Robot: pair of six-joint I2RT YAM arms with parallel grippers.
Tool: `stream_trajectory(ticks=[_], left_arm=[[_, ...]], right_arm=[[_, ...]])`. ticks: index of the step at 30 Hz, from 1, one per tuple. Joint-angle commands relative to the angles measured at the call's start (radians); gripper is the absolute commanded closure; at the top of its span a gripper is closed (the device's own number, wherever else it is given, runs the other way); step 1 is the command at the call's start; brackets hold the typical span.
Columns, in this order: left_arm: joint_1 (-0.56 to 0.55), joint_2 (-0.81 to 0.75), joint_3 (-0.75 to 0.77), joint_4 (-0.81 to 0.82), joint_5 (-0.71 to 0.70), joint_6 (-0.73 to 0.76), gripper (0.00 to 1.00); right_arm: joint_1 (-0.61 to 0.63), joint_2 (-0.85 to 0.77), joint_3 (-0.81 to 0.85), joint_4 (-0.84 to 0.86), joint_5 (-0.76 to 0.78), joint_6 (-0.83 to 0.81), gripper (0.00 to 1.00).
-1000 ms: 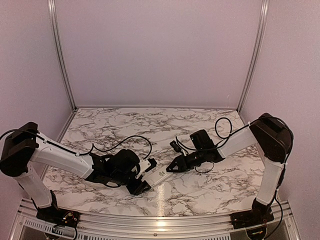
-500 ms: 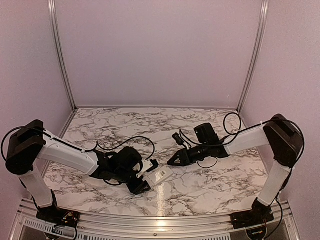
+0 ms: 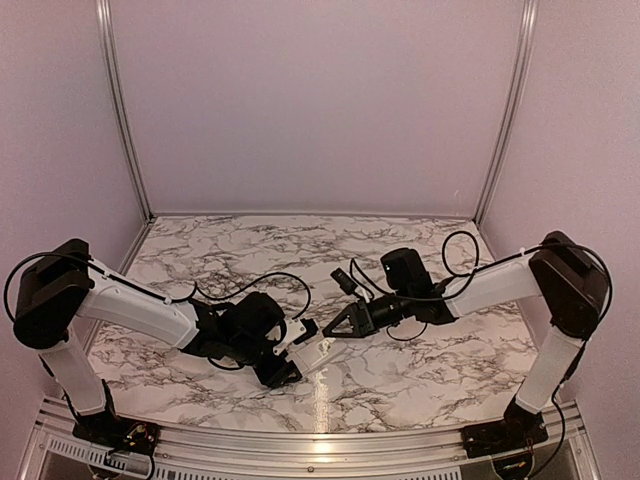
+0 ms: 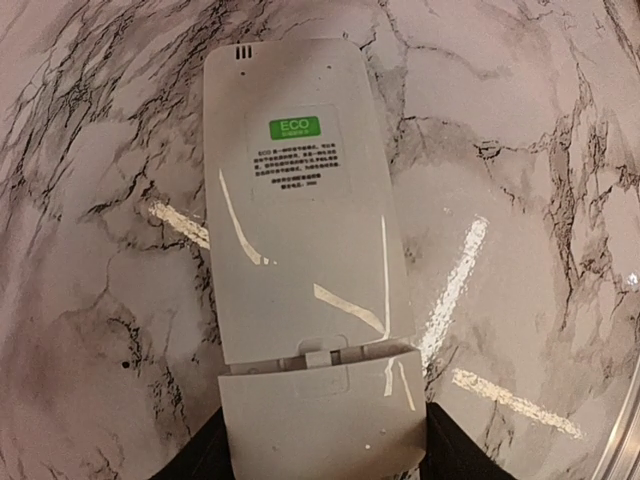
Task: Load the batteries into the remote control
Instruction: Load the battery cover onto the remote control without the battery cover.
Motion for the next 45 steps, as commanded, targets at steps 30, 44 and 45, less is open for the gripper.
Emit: stream_trajectory(ticks=[30,44,45], left_arm=[[-0.010,0.035,-0.006,-0.024,0.022,0.060,0.44],[-0.017,0.040,-0.004,-0.031,0.008,0.066,0.42],[-0.018,0.042,-0.002,-0.032,0.008,0.066,0.42]], right_arm=[[0.168,0.246,-0.080,0.574,-0.012,0.488,0.98],[0.177,0.288,-0.053,0.619,0.026,0.522,0.97],[0.181,0.292,-0.047,0.618,0.027,0.522,0.97]])
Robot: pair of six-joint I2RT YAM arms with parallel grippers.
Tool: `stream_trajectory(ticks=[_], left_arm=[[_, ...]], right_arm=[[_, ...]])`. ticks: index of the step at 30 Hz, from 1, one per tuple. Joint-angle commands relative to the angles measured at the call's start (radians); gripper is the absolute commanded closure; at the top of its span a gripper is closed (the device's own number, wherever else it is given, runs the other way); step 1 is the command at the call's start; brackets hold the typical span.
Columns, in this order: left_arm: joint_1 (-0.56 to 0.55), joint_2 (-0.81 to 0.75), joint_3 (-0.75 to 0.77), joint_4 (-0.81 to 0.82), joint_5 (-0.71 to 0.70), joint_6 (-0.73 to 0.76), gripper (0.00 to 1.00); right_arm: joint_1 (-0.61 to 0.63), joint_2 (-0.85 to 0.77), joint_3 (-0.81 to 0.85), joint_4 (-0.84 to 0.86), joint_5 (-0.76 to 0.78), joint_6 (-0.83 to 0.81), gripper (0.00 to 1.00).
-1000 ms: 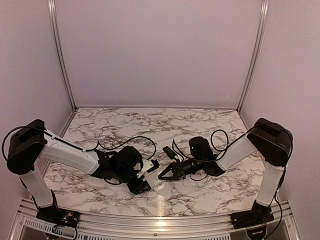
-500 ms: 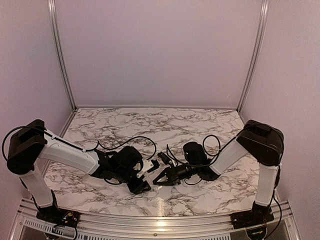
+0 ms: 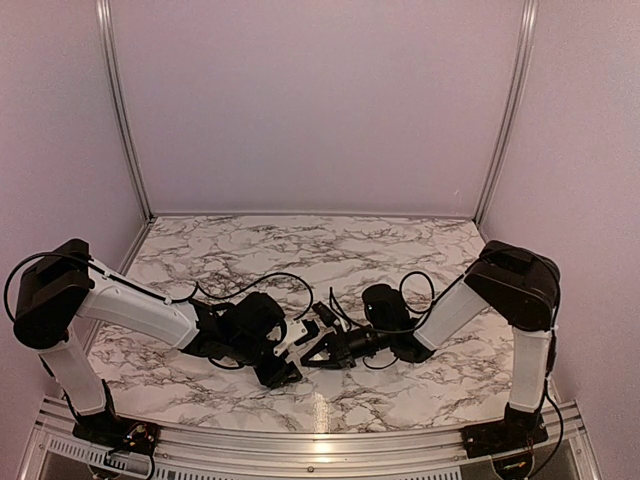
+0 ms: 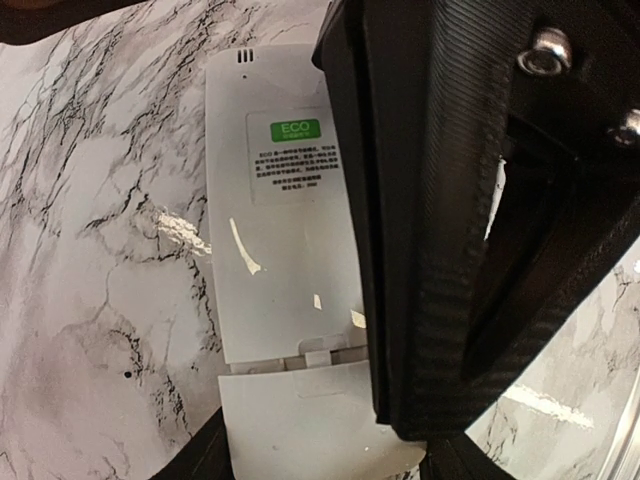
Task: Load the batteries into the remote control
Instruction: Load the battery cover onto the remote control without the battery cover, then adjust the battery cover on the remote control without the battery cover.
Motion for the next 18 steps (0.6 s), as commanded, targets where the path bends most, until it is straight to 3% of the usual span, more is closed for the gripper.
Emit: stream_trajectory(ticks=[1,11,18], left_arm=[[-0.016,0.041,-0.003,-0.037,0.010,0.020,0.42],[-0.019,0.035,-0.002,-0.041,0.004,0.019,0.37],[-0.019,0.010,-0.012,-0.039,-0.002,0.011,0.26]], right_arm=[[0.024,0.032,0.044,0.032,0.019,0.013,0.97],[0.039,0.066,0.056,-0.042,0.038,-0.022,0.98],[0.039,0.081,0.052,-0.094,0.053,-0.048,0.98]])
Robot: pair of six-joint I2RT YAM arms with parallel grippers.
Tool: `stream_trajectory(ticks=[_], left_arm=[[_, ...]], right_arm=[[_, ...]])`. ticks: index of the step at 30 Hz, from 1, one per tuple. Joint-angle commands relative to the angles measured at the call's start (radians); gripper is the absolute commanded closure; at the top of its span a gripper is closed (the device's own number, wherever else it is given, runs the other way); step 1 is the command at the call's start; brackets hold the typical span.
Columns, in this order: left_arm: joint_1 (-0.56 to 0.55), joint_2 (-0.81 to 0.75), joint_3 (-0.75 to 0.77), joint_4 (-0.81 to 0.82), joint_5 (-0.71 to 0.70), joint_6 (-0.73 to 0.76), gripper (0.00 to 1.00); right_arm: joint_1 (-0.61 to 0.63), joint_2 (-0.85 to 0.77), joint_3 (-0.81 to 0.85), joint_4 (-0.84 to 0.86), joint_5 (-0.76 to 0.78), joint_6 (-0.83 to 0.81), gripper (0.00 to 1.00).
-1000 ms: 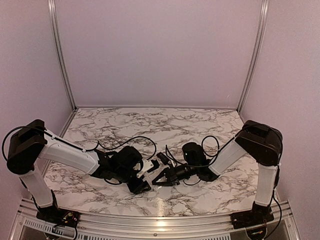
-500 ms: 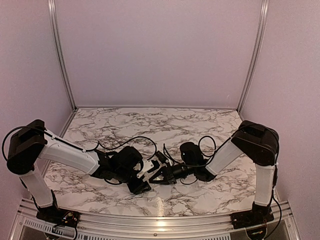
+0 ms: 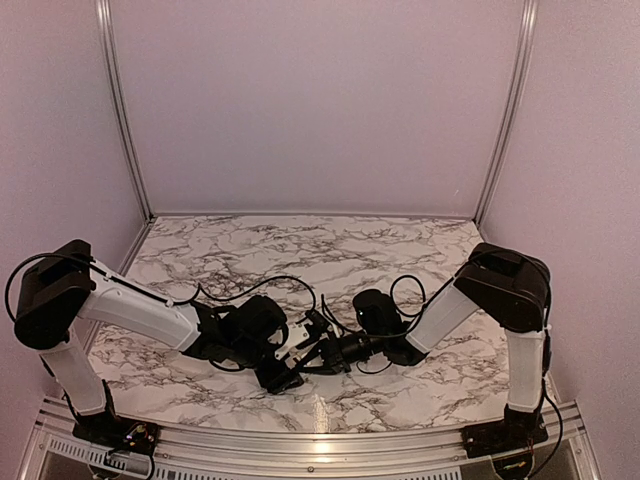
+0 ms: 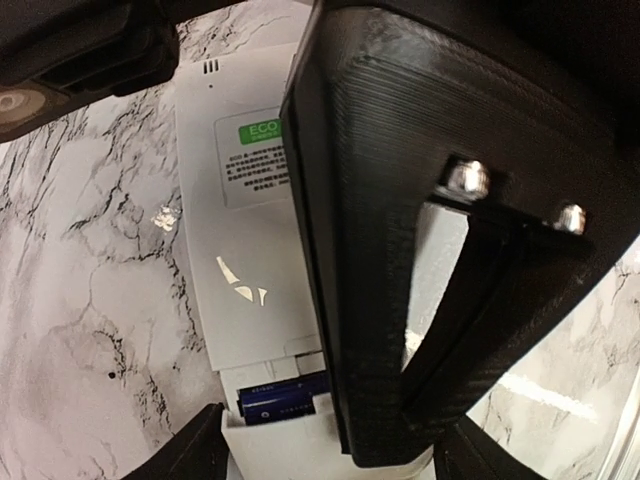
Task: Load the batteries into the remote control
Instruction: Adjust the battery cover on the remote control without the battery cover.
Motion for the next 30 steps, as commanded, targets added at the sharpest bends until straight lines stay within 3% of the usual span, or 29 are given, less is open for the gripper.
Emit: stream_trajectory(ticks=[1,12,30], left_arm=[[-0.005,-0.005,-0.017,-0.033,0.001,-0.004,0.24],[-0.002,-0.104,-0.095,0.027,-0.045,-0.050,0.22],[-0.002,-0.215,-0.200,0.205,-0.064,-0.041,0.31]], right_arm=[[0.007,0.026,0.007,-0.070,0.031,-0.034,0.98],[0.007,0.010,0.008,-0.110,0.047,-0.060,0.99],[0.007,-0.044,0.029,-0.241,0.123,-0.134,0.98]])
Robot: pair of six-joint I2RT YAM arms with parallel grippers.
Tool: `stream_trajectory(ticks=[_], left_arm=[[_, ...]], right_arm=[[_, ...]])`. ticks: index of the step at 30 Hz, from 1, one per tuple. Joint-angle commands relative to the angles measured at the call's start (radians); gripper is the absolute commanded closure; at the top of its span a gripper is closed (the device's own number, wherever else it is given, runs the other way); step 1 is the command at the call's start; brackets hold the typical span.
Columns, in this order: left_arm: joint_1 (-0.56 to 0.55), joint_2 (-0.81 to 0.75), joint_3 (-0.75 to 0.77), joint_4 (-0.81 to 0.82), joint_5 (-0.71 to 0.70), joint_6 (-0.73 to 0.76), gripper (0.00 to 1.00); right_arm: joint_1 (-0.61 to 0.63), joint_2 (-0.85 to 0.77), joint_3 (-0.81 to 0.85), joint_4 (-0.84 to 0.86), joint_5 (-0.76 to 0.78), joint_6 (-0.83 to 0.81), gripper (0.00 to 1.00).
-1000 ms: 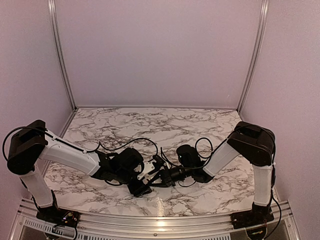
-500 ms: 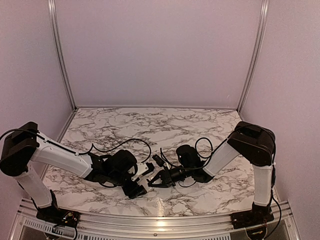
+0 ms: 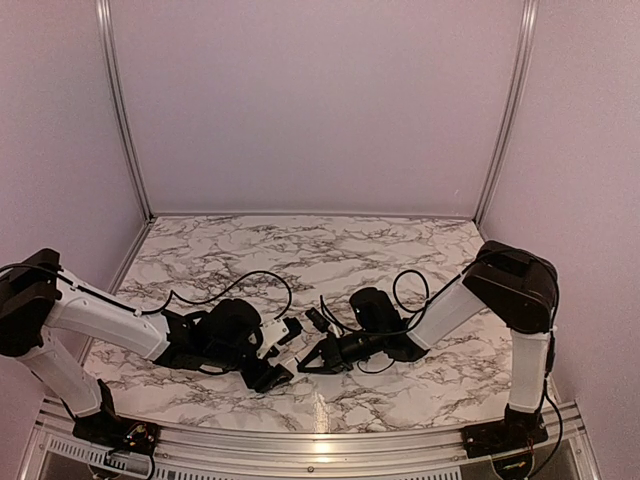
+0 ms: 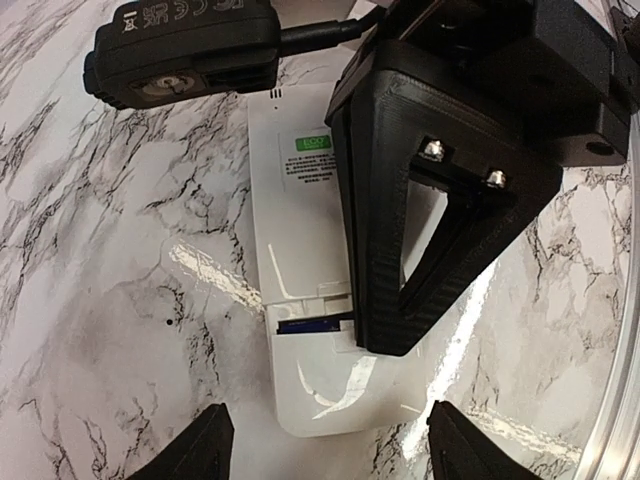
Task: Load the batteries into the remote control
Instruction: Adjust the battery cover on the remote control without the battery cover.
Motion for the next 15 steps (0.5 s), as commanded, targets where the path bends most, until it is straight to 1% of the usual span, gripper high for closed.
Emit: stream_trajectory(ticks=[1,6,15], left_arm=[[-0.001,-0.055,-0.024,0.062,-0.009,0.010,0.32],[-0.001,-0.035,-0.010,0.060,-0.016,0.000,0.39],[0.007,0.086,0.079,-0.017,-0.065,-0.024,0.50]], right_arm=[[0.006,-0.003,0.012,-0.088,0.061,-0.021,0.98],[0.006,-0.006,0.014,-0.099,0.066,-0.029,0.97],[0.006,-0.009,0.015,-0.105,0.071,-0.031,0.97]])
